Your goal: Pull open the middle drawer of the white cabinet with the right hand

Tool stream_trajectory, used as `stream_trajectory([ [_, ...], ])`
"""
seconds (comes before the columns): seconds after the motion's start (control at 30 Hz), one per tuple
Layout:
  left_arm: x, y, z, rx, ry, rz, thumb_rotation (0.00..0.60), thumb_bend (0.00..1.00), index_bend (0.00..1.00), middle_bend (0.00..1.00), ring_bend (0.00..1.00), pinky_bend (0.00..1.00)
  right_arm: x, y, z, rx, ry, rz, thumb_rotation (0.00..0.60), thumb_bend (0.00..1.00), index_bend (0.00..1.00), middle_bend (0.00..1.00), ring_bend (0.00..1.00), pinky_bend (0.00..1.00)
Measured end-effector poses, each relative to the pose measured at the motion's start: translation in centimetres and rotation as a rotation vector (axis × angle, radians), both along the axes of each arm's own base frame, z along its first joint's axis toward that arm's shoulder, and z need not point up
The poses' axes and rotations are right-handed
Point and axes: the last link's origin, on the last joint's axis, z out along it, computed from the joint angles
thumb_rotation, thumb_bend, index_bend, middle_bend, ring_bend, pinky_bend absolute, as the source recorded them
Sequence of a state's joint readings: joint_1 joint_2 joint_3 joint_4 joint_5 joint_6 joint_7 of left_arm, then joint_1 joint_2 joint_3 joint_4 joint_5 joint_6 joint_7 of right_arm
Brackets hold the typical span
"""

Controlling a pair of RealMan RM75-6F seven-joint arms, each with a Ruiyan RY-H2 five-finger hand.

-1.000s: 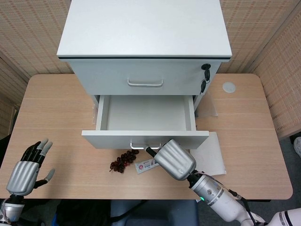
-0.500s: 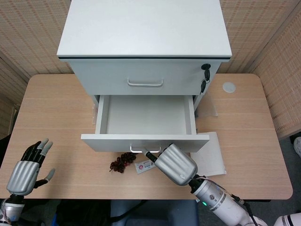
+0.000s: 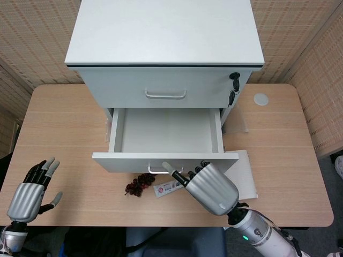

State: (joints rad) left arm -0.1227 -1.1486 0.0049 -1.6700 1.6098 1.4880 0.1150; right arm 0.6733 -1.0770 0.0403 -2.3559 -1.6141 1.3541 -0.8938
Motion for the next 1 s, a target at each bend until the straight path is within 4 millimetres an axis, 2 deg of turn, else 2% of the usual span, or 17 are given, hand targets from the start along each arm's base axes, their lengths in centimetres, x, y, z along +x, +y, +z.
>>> stream_trajectory([
  [0.13, -0.1, -0.1, 0.0, 0.001, -0.002, 0.003, 0.6, 0.33, 0.02, 0.0, 0.0, 0.1, -1.3, 0.4, 2.4, -0.094, -0.079, -0.027, 0.6, 0.45, 0.24, 0.84, 0.86, 0.9],
  [0.27, -0.1, 0.0, 0.0, 0.003, -0.004, 0.002, 0.6, 0.33, 0.02, 0.0, 0.0, 0.1, -4.0, 0.7, 4.7, -0.198, -0.128, -0.115, 0.6, 0.45, 0.24, 0.79, 0.79, 0.89],
  [0.37, 0.0, 0.0, 0.1, 0.003, -0.006, 0.002, 0.6, 0.33, 0.02, 0.0, 0.0, 0.1, -6.7, 1.1, 6.1, -0.264, -0.133, -0.215, 0.6, 0.43, 0.24, 0.7, 0.7, 0.85],
  [0.5, 0.0, -0.1, 0.0, 0.001, -0.003, 0.004, 0.6, 0.33, 0.02, 0.0, 0.0, 0.1, -10.9, 1.6, 7.2, -0.305, -0.101, -0.385, 0.6, 0.3, 0.23, 0.54, 0.55, 0.74],
  [0.6, 0.1, 0.0, 0.0, 0.002, -0.004, 0.004, 0.6, 0.33, 0.03, 0.0, 0.0, 0.1, -13.9, 2.1, 7.6, -0.311, -0.081, -0.5, 0.6, 0.22, 0.2, 0.43, 0.44, 0.66],
  [0.67, 0.2, 0.0, -0.1, 0.003, -0.005, 0.004, 0.6, 0.33, 0.03, 0.0, 0.0, 0.1, -15.6, 2.4, 7.8, -0.311, -0.071, -0.552, 0.6, 0.21, 0.19, 0.41, 0.42, 0.64],
  [0.83, 0.6, 0.1, -0.2, 0.004, -0.005, -0.005, 0.6, 0.33, 0.02, 0.0, 0.0, 0.1, -19.7, 3.1, 7.3, -0.286, -0.05, -0.628, 0.6, 0.2, 0.19, 0.42, 0.42, 0.64],
  [1.0, 1.0, 0.1, -0.3, 0.005, -0.005, -0.018, 0.6, 0.33, 0.02, 0.0, 0.0, 0.1, -23.0, 4.0, 5.6, -0.232, -0.018, -0.67, 0.6, 0.21, 0.19, 0.43, 0.42, 0.64],
])
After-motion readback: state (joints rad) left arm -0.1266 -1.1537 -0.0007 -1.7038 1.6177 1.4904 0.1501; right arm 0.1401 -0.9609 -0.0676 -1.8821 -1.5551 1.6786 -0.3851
